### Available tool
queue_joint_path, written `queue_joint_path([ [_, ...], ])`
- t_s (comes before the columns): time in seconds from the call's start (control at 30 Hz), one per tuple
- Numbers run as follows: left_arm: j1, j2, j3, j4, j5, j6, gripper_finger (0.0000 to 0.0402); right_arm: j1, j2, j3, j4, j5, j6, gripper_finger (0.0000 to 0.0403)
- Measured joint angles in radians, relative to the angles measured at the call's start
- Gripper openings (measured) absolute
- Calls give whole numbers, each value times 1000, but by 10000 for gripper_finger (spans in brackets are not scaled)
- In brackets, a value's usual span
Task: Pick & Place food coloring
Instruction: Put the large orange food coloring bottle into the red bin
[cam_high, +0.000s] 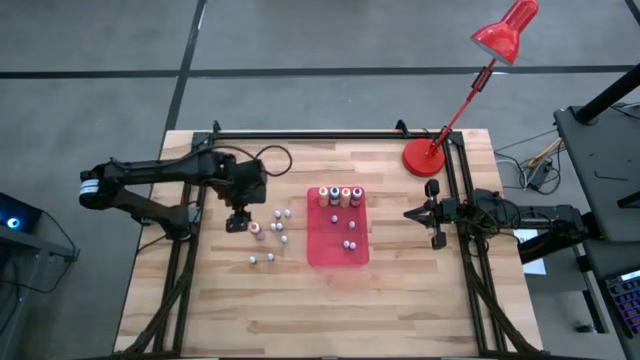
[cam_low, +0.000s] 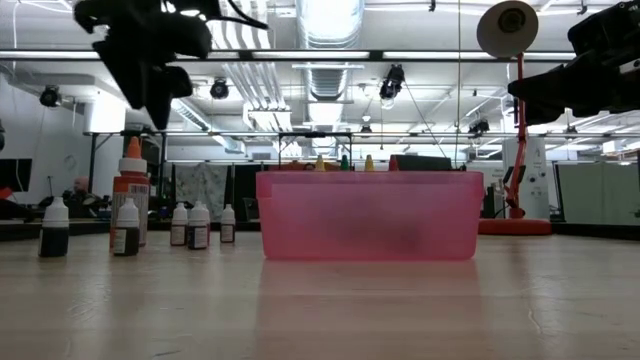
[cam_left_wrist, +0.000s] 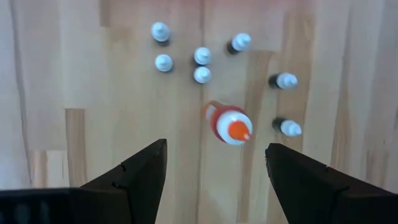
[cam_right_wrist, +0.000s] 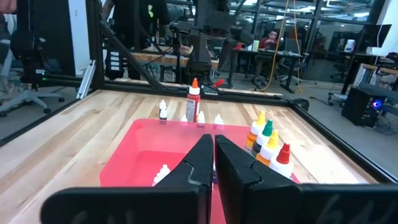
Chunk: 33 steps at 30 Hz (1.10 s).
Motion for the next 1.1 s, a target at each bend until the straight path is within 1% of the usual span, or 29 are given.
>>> queue_joint_path([
  [0.17,-31,-54,-30,1,1,68,243,0,0,0,0,0,-1,9],
  [0.43,-61,-73,-34,3,1,163,243,0,0,0,0,0,1,9],
  [0.93,-104,29,-37,55,-1,178,243,0,0,0,0,0,0,9],
  [1.1,-120,30,-83,109,-1,162,243,0,0,0,0,0,0,9],
])
